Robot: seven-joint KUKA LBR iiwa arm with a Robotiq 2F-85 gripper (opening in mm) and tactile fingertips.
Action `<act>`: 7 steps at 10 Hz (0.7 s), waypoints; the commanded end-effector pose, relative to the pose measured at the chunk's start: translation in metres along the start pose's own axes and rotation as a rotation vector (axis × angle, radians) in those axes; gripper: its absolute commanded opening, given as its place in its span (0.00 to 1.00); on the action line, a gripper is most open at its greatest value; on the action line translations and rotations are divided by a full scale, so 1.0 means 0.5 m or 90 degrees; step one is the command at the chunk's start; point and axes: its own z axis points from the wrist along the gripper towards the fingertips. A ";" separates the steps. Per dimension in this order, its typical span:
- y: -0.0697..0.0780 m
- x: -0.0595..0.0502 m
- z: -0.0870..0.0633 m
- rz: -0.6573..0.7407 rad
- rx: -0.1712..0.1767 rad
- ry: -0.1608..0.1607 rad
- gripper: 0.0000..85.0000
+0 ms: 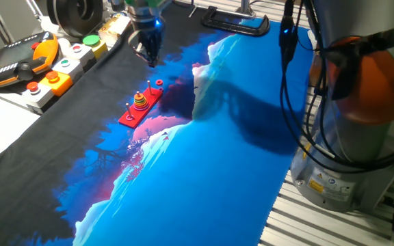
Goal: Take out one Hanoi block and throw it aside
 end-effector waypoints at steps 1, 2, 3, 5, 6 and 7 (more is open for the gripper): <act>0.038 0.011 -0.073 -0.001 0.000 0.000 0.01; 0.055 0.024 -0.078 -0.003 -0.008 0.002 0.01; 0.066 0.035 -0.080 -0.009 -0.009 0.002 0.01; 0.070 0.049 -0.086 -0.031 -0.002 0.003 0.01; 0.068 0.055 -0.090 -0.042 0.004 0.003 0.01; 0.065 0.060 -0.093 -0.051 0.010 0.002 0.01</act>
